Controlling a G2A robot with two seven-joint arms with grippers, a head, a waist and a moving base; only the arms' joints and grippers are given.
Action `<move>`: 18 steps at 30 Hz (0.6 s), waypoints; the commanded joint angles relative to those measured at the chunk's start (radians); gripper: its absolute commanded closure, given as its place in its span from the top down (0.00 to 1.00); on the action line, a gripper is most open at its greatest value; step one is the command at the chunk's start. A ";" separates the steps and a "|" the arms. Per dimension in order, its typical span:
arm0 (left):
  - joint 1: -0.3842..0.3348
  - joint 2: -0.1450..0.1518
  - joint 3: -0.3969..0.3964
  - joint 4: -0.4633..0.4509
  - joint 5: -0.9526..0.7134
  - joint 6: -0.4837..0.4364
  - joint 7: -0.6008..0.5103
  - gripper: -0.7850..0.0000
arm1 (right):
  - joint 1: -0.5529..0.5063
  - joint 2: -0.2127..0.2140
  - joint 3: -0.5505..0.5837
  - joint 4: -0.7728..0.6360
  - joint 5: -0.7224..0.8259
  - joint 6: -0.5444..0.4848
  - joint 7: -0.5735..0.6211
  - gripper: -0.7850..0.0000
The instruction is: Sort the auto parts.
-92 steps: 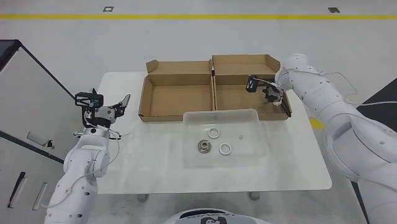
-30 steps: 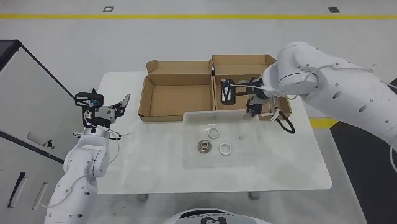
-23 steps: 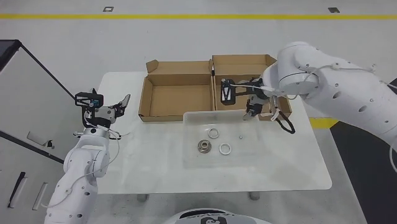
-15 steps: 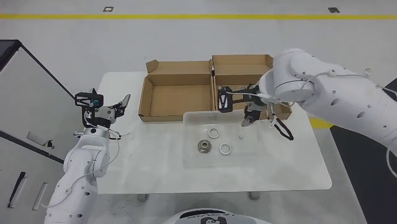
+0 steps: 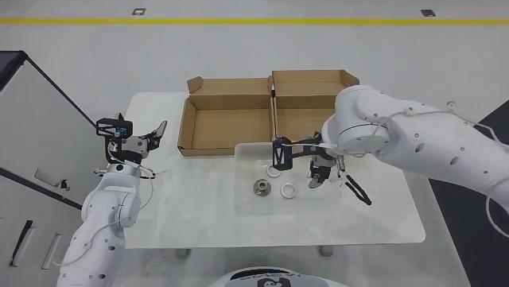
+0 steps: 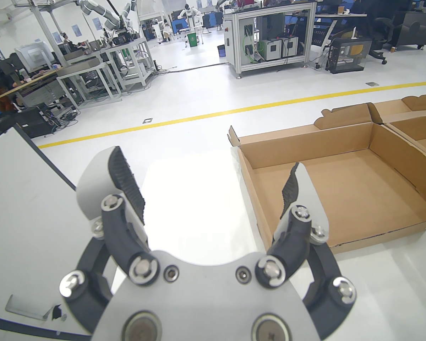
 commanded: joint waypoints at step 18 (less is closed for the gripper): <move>0.000 0.000 0.000 0.000 0.000 0.000 0.000 1.00 | -0.100 -0.045 0.000 0.075 -0.041 0.058 0.059 1.00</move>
